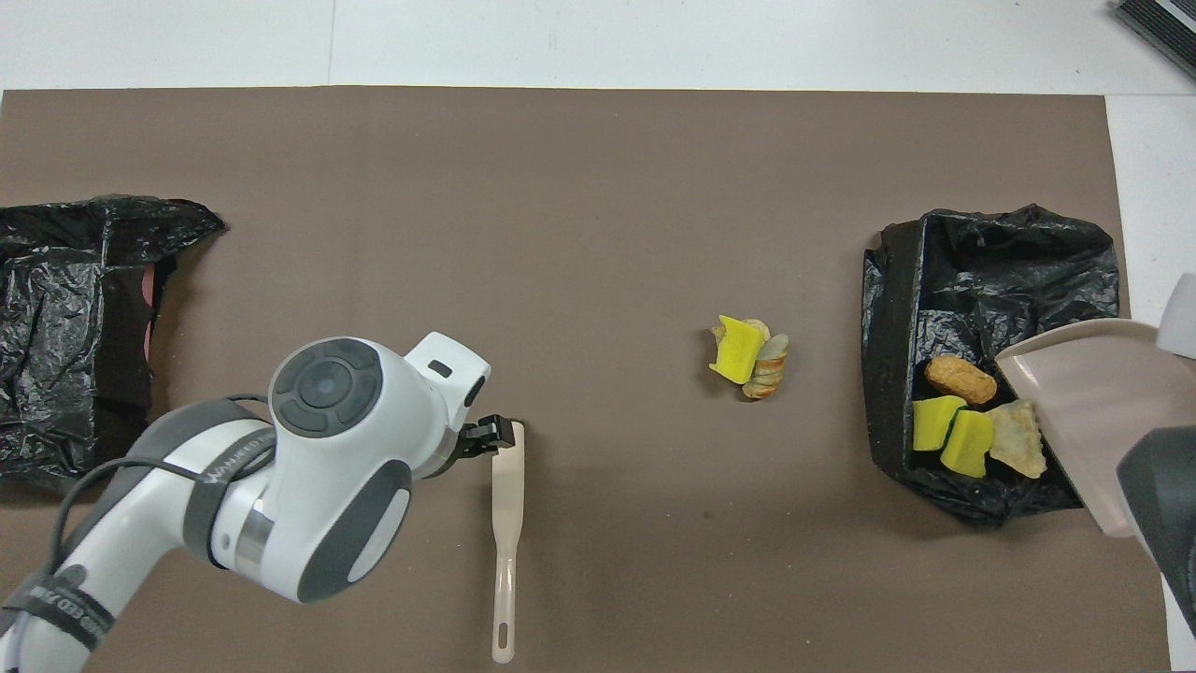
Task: Sweep and dump trash in bin
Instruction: 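Tip the dustpan with the right gripper while the left gripper drops the brush, then bring the empty dustpan back to the mat center with the right gripper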
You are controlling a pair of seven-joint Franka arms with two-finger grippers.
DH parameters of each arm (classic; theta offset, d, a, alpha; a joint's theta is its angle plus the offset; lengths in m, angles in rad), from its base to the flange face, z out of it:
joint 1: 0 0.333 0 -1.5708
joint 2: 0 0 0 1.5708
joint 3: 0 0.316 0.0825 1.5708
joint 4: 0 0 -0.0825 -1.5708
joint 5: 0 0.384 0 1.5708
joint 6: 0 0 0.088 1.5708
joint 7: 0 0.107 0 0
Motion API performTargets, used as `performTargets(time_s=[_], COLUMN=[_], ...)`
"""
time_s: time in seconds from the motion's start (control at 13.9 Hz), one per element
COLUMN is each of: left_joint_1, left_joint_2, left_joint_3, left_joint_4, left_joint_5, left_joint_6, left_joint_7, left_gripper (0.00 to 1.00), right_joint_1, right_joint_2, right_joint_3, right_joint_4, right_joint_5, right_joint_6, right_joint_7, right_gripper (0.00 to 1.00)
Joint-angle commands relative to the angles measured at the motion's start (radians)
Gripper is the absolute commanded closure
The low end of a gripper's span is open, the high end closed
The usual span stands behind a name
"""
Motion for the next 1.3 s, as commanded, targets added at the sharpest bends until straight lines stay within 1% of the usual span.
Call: performTargets(time_s=[0.0,0.14,0.22,0.29,0.36,0.43,0.51,0.58,0.65,0.72,0.79,0.87,0.94,1.01,1.08,1.15,1.23], left_joint_1=[0.1,0.161,0.192,0.234,0.274,0.308,0.357,0.394,0.426,0.463,0.495,0.521,0.557,0.571,0.597,0.627,0.628], left_joint_2=[-0.003,0.006,0.009,0.009,0.009,0.009,0.009,0.009,0.009,0.009,0.011,0.011,0.012,0.012,0.012,0.014,0.015], left_joint_3=[-0.007,-0.005,-0.005,-0.005,-0.005,-0.005,-0.005,-0.005,-0.005,-0.005,-0.005,-0.005,-0.005,-0.005,-0.005,-0.005,-0.007], left_joint_4=[0.101,0.169,0.186,0.191,0.201,0.208,0.211,0.211,0.211,0.211,0.214,0.215,0.221,0.231,0.231,0.232,0.232], left_joint_5=[-0.001,0.0,0.0,0.002,0.002,0.002,0.002,0.002,0.002,0.002,0.002,0.005,0.037,0.066,0.081,0.083,0.083], left_joint_6=[-0.061,-0.09,-0.094,-0.091,-0.092,-0.095,-0.097,-0.097,-0.097,-0.097,-0.097,-0.097,-0.095,-0.097,-0.097,-0.095,-0.094], left_joint_7=[0.092,0.196,0.252,0.306,0.364,0.426,0.493,0.55,0.593,0.628,0.665,0.701,0.743,0.776,0.805,0.833,0.827], left_gripper=[0.0,0.0,0.0,0.0,0.0,0.0,0.0,0.0,0.0,0.0,0.0,0.0,0.0,0.0,0.0,0.0,0.0], right_joint_1=[0.008,0.007,0.007,0.007,0.007,0.007,0.007,0.007,0.007,0.01,0.018,0.046,0.104,0.17,0.232,0.281,0.316], right_joint_2=[-0.021,-0.029,-0.029,-0.029,-0.027,-0.027,-0.029,-0.038,-0.044,-0.041,-0.038,-0.018,0.012,0.049,0.097,0.172,0.251], right_joint_3=[0.02,0.078,0.115,0.153,0.18,0.207,0.239,0.256,0.263,0.289,0.306,0.324,0.332,0.333,0.332,0.332,0.332], right_joint_4=[0.051,0.106,0.134,0.161,0.181,0.191,0.192,0.189,0.183,0.183,0.182,0.182,0.183,0.192,0.201,0.241,0.284], right_joint_5=[-0.031,-0.011,-0.001,0.035,0.084,0.144,0.231,0.343,0.436,0.524,0.59,0.651,0.701,0.724,0.736,0.768,0.811], right_joint_6=[-0.108,-0.247,-0.325,-0.387,-0.44,-0.493,-0.527,-0.534,-0.524,-0.504,-0.473,-0.449,-0.409,-0.366,-0.34,-0.291,-0.242], right_joint_7=[0.035,0.131,0.188,0.248,0.318,0.437,0.599,0.742,0.855,0.965,1.101,1.274,1.484,1.652,1.773,1.895,2.011], right_gripper=[1.0,1.0,1.0,1.0,1.0,1.0,1.0,1.0,1.0,1.0,1.0,1.0,1.0,1.0,1.0,1.0,1.0])
